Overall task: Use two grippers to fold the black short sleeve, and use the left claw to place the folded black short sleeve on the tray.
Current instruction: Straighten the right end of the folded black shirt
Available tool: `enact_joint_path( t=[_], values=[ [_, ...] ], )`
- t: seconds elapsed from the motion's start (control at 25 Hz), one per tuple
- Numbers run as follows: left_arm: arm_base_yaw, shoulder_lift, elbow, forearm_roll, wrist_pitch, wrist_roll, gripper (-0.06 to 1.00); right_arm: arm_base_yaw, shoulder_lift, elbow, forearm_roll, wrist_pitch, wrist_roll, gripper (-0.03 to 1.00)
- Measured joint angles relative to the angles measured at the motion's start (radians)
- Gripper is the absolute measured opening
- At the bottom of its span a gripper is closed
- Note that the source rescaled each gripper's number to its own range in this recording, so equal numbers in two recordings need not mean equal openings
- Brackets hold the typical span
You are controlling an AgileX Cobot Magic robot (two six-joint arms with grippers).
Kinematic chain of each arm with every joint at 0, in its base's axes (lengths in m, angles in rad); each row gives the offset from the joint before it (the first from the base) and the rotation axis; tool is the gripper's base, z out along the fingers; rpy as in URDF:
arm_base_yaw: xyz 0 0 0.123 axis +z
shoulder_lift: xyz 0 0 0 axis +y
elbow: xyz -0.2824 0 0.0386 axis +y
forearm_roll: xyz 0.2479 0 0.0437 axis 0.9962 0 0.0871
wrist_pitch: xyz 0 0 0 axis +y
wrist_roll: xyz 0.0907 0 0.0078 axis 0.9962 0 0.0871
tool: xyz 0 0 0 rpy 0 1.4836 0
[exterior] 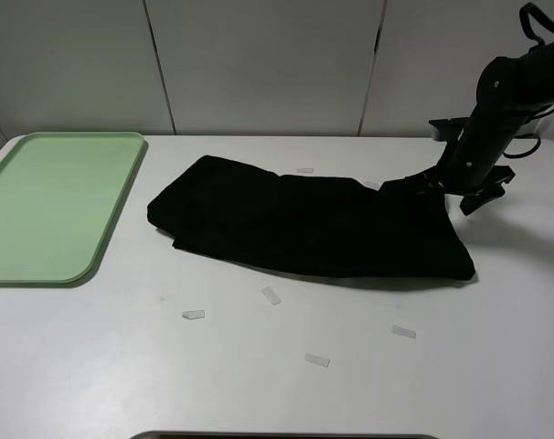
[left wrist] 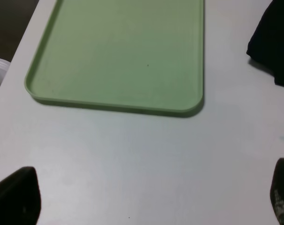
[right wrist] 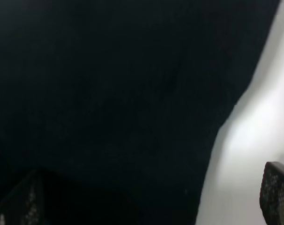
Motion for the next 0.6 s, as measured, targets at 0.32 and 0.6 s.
enact_joint_path(
  t=[0.32,0.6],
  values=[
    [0.0,0.0,0.0,0.001,0.0,0.0,0.98,0.0,0.05,-0.012,0.006,-0.004,0.0,1.0],
    [0.0,0.0,0.0,0.001,0.0,0.0,0.98,0.0,0.055,-0.017,0.031,0.005,0.0,0.84]
  ],
)
